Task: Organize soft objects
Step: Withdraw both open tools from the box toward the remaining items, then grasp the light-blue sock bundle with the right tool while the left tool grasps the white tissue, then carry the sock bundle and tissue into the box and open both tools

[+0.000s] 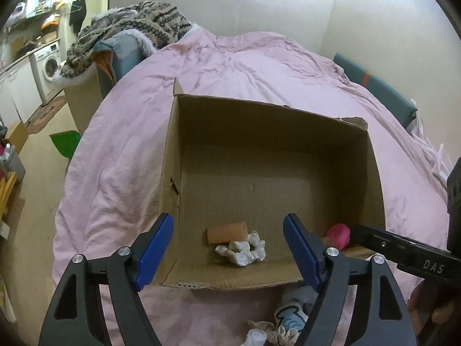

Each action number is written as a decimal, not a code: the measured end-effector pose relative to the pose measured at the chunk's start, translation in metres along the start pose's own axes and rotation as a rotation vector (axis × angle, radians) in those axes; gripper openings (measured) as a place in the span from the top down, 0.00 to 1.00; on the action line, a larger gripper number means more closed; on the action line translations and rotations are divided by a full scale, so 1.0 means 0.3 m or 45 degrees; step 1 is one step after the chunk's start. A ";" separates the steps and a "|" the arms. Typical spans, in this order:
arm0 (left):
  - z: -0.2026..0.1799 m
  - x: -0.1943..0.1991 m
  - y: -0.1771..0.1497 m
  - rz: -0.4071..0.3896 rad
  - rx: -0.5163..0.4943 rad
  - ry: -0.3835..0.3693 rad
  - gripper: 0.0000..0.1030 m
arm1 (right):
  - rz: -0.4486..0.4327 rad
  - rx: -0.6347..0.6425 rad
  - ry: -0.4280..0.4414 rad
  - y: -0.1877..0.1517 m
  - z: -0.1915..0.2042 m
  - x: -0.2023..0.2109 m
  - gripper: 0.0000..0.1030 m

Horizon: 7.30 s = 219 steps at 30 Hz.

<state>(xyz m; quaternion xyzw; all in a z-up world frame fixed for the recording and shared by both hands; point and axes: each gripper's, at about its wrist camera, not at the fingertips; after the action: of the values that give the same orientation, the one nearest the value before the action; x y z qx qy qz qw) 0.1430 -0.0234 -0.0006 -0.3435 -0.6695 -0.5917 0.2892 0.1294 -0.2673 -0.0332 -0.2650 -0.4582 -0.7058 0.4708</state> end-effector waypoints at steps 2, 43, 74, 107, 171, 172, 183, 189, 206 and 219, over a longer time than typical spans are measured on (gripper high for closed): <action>0.007 0.009 0.002 -0.007 0.007 0.000 0.26 | 0.001 -0.015 -0.003 -0.002 -0.004 0.005 0.34; 0.099 0.179 -0.183 0.171 0.073 0.114 0.26 | 0.130 -0.258 0.054 -0.213 -0.103 0.095 0.07; 0.128 0.086 -0.184 0.267 0.123 0.117 0.26 | 0.403 0.153 0.024 -0.239 0.113 -0.179 0.65; -0.074 -0.126 -0.394 0.749 -0.115 -0.056 0.67 | 0.200 0.036 0.090 -0.242 0.046 0.036 0.65; 0.009 0.096 0.082 -0.025 -0.023 0.093 0.78 | -0.224 0.158 0.005 0.031 0.035 0.172 0.63; 0.009 0.080 0.077 -0.021 -0.021 0.082 0.78 | -0.213 0.154 -0.008 0.027 0.032 0.158 0.63; 0.017 -0.005 0.027 0.022 -0.018 0.057 0.78 | -0.064 0.204 -0.098 -0.013 0.050 0.013 0.62; 0.019 -0.017 0.026 0.030 -0.010 0.057 0.77 | -0.047 0.222 -0.100 -0.024 0.057 -0.001 0.59; -0.030 -0.010 0.003 -0.007 -0.112 0.058 0.77 | -0.029 0.203 -0.009 -0.030 0.064 0.004 0.49; -0.043 -0.025 -0.005 0.032 -0.124 0.024 0.57 | -0.057 0.147 0.016 -0.019 0.056 0.020 0.20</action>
<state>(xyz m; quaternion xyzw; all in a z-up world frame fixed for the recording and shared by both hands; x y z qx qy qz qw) 0.1460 -0.0372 -0.0057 -0.3602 -0.6328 -0.6231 0.2857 0.1209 -0.2541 -0.0234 -0.2228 -0.5009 -0.6903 0.4722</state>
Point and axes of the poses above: each gripper's, at about its wrist camera, not at the fingertips, and x roughly against the way its jaws point, z to its left, y to its top, and after that the axes turned 4 degrees about z, right-handed
